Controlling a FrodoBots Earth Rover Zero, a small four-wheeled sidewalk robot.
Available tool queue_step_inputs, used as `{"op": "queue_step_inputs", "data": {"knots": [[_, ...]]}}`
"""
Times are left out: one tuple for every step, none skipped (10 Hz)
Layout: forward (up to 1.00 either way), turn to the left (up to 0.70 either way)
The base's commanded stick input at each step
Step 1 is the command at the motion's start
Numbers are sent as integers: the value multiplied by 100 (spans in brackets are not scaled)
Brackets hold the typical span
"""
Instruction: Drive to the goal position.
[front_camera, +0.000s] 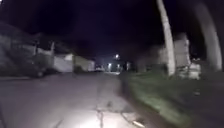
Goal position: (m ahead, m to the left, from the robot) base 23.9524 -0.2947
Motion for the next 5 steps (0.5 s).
{"op": "queue_step_inputs", "data": {"knots": [[70, 3], [70, 3], [70, -11], [70, -34], [70, -35]]}}
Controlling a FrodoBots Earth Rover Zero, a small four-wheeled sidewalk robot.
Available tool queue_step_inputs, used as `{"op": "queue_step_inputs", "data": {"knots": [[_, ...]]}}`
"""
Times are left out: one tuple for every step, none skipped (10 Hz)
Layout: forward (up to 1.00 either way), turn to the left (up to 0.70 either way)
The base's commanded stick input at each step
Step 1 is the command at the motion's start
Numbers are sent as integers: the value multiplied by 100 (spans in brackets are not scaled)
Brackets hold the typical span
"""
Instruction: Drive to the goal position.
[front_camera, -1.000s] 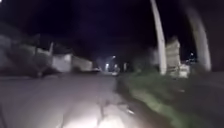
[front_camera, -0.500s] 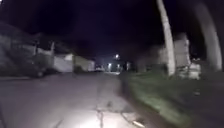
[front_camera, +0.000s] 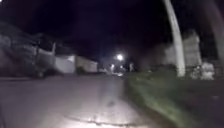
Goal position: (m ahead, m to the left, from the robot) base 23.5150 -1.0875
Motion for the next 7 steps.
{"op": "queue_step_inputs", "data": {"knots": [[70, -35], [70, -35], [70, -35], [70, -35], [70, -35], [70, 3], [70, 3]]}}
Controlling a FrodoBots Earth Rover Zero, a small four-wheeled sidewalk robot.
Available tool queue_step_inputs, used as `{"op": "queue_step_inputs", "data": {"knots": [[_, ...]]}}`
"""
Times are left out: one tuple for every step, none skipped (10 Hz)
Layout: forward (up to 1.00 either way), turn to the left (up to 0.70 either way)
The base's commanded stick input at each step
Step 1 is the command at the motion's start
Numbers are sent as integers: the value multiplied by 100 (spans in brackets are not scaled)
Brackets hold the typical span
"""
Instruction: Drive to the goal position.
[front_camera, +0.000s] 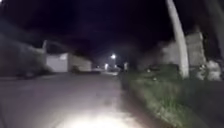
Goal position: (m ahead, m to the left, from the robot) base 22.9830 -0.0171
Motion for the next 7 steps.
{"op": "queue_step_inputs", "data": {"knots": [[70, 3], [70, 3], [70, 3], [70, 3], [70, 3], [70, 3], [70, 3]]}}
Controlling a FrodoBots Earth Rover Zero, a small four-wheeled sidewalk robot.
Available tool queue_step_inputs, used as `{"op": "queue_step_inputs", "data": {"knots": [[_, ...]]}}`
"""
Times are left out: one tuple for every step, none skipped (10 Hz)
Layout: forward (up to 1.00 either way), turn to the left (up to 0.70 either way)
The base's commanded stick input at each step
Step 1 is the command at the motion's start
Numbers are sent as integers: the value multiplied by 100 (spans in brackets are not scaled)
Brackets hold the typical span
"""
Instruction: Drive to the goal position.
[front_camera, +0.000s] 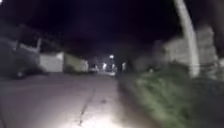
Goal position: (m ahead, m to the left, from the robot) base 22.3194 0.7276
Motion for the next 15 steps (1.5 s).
{"op": "queue_step_inputs", "data": {"knots": [[70, 3], [70, 3], [70, 3], [70, 3], [70, 3], [70, 3], [70, -19], [70, -35], [70, -35], [70, -35], [70, -35], [70, -35], [70, -21], [70, -1], [70, 3]]}}
